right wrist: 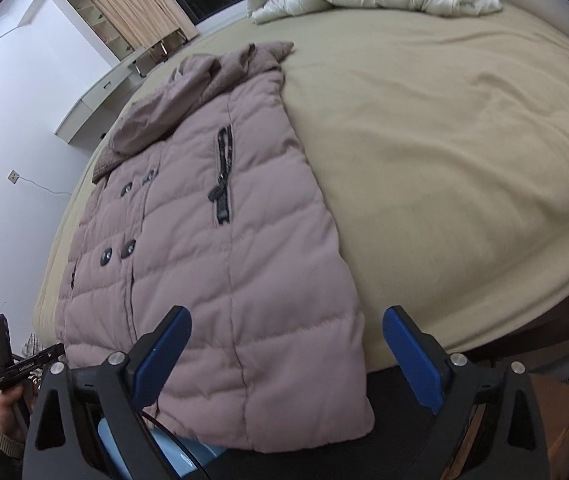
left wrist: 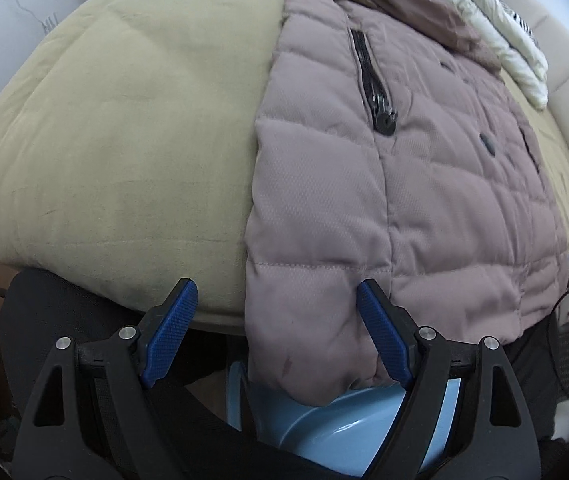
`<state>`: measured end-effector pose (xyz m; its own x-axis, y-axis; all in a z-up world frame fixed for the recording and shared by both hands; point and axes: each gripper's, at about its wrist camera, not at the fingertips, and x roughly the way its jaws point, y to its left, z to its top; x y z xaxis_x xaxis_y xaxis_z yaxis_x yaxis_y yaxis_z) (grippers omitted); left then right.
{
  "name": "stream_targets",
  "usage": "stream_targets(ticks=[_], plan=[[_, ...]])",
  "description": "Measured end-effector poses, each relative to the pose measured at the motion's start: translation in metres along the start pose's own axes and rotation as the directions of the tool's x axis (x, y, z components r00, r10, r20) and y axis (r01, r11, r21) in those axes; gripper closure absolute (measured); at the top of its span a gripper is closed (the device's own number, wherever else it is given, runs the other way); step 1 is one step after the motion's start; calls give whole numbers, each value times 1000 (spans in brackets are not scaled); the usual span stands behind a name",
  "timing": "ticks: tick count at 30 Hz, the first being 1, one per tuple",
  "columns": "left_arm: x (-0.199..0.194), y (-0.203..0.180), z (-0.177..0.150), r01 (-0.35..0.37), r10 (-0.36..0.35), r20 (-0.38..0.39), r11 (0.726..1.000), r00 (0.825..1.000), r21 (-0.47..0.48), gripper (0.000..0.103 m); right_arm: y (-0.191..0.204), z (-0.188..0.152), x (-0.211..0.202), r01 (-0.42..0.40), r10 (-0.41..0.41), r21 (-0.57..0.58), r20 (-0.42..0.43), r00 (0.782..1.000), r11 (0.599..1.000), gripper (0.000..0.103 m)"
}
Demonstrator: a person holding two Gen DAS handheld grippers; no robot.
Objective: Fold large clothes
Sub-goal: 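Grasp the coat hem with both tools and pull it toward the body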
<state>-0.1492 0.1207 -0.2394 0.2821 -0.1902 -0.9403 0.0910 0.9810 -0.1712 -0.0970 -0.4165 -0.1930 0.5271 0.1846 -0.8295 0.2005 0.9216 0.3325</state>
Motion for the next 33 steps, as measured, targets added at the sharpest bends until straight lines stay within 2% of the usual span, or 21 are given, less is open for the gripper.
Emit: stream_targets(ticks=[5,8,9,12,15,19,23,24,25,27,31,33], plan=[[5,0,-1,12,-12,-16,1000,1000,9,22,-23,-6,1,-2,3,60,-21,1000,998,8],[10,-7,1,30,-29,-33,999,999,26,33,-35,-8,2,-29,33,97,-41,999,995,9],[11,-9,1,35,-34,-38,999,999,35,37,-38,-10,3,-41,47,106,-53,997,994,11],[17,-17,0,40,-36,-68,997,997,60,37,-42,-13,8,-79,89,115,-89,992,990,14],[22,-21,0,40,-34,-86,997,996,72,37,-44,-17,17,-111,127,121,-132,983,986,25],[30,-14,1,78,-77,-108,997,991,5,37,-43,-21,29,-147,167,120,-172,971,982,31],[40,-7,1,120,-124,-122,992,985,-44,37,-51,-25,39,-185,214,159,-194,957,970,32],[40,-6,1,124,-128,-121,991,984,-43,41,-52,-25,41,-195,227,169,-194,954,966,35],[40,-8,2,144,-147,-120,989,982,-36,57,-52,-26,40,-207,239,173,-195,951,963,42],[39,-9,3,159,-161,-121,987,980,-24,70,-49,-26,41,-241,273,170,-205,940,956,54],[34,-17,3,161,-161,-113,987,981,-5,89,-40,-28,36,-252,274,126,-208,939,959,78],[27,-17,3,175,-175,-101,985,979,-9,94,-34,-27,31,-256,275,119,-190,943,959,86]])
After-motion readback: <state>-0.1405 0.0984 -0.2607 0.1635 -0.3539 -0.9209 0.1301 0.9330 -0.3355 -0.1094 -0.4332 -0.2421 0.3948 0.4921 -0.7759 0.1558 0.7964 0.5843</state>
